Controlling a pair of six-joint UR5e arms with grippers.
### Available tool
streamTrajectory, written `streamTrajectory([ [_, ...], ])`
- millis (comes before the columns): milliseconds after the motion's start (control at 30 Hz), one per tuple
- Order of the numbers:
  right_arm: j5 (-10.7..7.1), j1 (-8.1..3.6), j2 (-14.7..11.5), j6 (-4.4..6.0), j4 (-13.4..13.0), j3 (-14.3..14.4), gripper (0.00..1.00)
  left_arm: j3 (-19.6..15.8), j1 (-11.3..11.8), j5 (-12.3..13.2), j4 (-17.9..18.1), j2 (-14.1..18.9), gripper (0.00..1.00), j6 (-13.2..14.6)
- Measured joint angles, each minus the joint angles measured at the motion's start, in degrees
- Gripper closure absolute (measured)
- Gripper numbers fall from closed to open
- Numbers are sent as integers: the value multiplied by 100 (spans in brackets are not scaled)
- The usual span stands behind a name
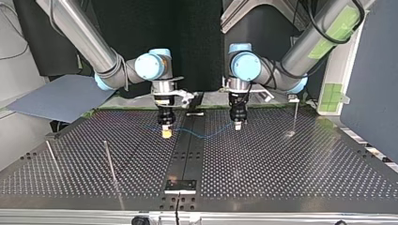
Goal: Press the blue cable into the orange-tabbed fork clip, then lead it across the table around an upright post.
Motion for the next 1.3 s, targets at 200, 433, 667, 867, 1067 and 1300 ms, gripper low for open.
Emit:
streamTrajectory([
  [200,0,-4,-272,3,45,-1,100,130,-25,2,-124,257,100,-3],
  [433,-12,-19,-612,9,125,-17,100,473,-105,-23,-467,333,100,38],
  [667,-29,-42,-884,3,284,-120,100,755,-187,-44,-810,360,100,39],
  [867,-35,-62,-1050,18,405,-231,100,970,-239,-48,-1036,433,100,51],
  [1067,-35,-148,-1197,47,461,-244,100,1260,-323,-50,-1328,549,100,63],
  [1300,-39,-302,-1384,91,515,-246,100,1628,-488,-104,-1697,573,100,111],
])
